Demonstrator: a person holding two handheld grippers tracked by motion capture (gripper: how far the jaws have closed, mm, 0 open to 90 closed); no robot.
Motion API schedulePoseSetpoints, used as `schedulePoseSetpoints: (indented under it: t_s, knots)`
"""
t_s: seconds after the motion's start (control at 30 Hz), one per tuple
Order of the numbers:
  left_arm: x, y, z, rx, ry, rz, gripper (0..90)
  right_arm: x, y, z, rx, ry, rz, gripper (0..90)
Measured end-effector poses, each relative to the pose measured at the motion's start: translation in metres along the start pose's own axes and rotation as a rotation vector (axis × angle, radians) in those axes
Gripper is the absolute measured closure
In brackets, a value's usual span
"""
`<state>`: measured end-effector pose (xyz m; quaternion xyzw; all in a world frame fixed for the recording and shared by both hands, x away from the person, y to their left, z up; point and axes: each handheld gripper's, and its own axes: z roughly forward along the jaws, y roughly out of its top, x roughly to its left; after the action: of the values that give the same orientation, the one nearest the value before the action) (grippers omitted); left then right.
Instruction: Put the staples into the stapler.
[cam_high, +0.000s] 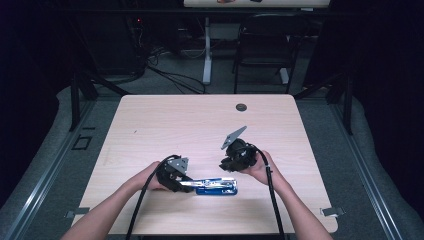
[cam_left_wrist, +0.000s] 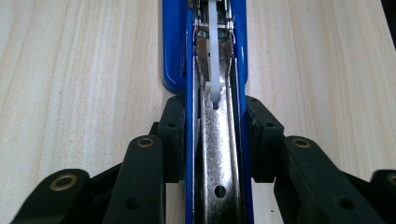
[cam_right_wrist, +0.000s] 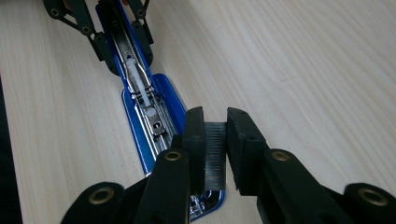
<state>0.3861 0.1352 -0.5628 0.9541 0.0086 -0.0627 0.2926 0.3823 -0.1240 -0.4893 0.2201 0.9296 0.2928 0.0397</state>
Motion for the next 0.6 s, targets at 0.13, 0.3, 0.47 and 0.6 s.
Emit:
schedulePoseSetpoints:
  t_s: [0.13, 0.3, 0.47, 0.6]
  knots:
    - [0.0, 0.0, 0.0, 0.001, 0.0, -0.003, 64.0, 0.004, -0.002, 0.006, 0.021, 0.027, -0.027, 78.7]
    - [0.0, 0.001, 0.0, 0.007, 0.001, -0.005, 63.9, 0.008, -0.003, 0.011, 0.041, 0.051, -0.059, 78.8]
    - [0.0, 0.001, 0.0, 0.007, 0.007, -0.009, 64.1, 0.01, -0.004, 0.015, 0.058, 0.068, -0.086, 78.8]
    - [0.0, 0.001, -0.001, 0.01, 0.016, -0.014, 62.9, 0.011, -0.005, 0.018, 0.07, 0.075, -0.103, 78.7]
